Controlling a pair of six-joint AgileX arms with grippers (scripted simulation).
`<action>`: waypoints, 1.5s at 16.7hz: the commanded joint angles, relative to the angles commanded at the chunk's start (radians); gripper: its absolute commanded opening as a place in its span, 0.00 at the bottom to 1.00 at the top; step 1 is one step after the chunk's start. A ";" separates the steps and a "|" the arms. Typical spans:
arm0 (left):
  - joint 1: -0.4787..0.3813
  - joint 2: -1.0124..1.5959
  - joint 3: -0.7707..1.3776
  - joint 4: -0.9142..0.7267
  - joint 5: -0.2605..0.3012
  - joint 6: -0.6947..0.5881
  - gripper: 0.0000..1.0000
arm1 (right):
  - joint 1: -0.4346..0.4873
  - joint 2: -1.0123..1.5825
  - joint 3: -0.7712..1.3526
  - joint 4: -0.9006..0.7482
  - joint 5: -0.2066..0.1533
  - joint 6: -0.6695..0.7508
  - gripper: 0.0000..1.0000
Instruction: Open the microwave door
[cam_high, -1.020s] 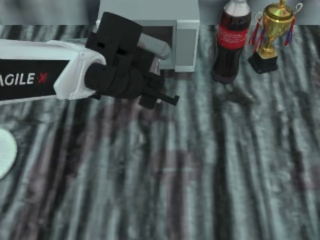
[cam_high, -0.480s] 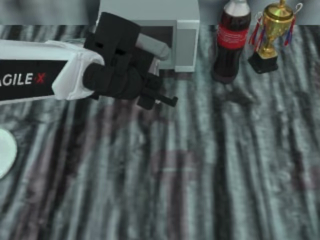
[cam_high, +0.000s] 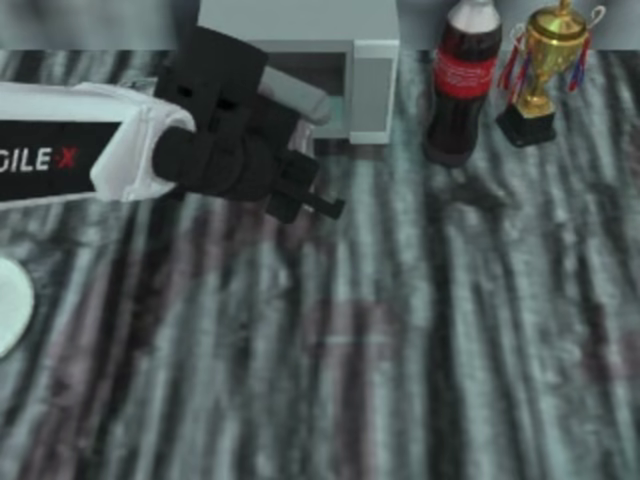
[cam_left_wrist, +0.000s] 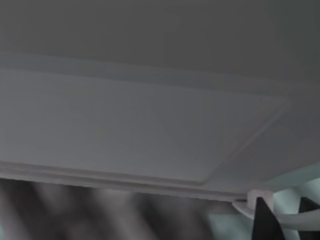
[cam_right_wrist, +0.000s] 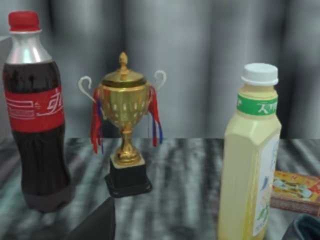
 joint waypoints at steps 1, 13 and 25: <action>0.000 0.000 0.000 0.000 0.000 0.000 0.00 | 0.000 0.000 0.000 0.000 0.000 0.000 1.00; 0.000 0.000 0.000 0.000 0.000 0.000 0.00 | 0.000 0.000 0.000 0.000 0.000 0.000 1.00; -0.003 -0.001 -0.005 -0.003 0.015 0.005 0.00 | 0.000 0.000 0.000 0.000 0.000 0.000 1.00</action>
